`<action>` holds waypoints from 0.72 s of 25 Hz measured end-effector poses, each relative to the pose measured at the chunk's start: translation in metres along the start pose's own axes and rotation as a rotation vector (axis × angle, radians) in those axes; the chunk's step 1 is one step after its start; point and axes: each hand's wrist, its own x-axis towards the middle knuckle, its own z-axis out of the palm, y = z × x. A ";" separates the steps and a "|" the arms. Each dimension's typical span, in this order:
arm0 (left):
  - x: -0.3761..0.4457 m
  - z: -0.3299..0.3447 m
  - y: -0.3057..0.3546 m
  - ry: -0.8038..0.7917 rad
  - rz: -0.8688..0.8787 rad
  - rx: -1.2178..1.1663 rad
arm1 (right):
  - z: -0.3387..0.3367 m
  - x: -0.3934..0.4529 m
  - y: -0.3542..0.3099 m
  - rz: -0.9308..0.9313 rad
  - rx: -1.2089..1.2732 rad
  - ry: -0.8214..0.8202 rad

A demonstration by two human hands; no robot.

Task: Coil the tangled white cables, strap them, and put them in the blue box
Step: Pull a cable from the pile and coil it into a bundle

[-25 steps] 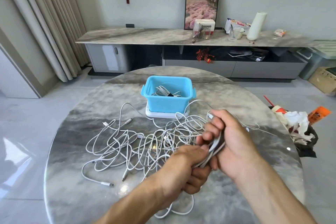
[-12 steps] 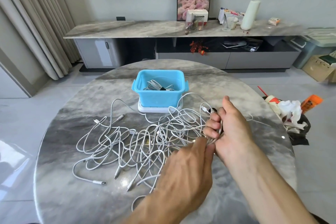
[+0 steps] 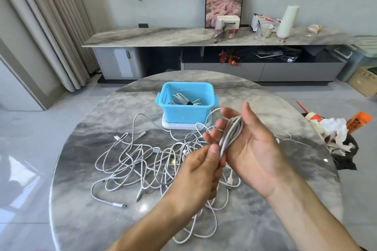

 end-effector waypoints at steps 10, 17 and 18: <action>-0.007 -0.004 0.013 -0.183 -0.141 -0.053 | 0.005 -0.002 0.010 -0.040 -0.104 0.094; -0.001 -0.014 0.012 -0.268 -0.169 0.163 | 0.004 0.001 0.013 0.068 -0.097 0.231; 0.001 -0.016 0.013 -0.276 -0.195 0.151 | 0.004 0.000 0.013 0.061 -0.116 0.249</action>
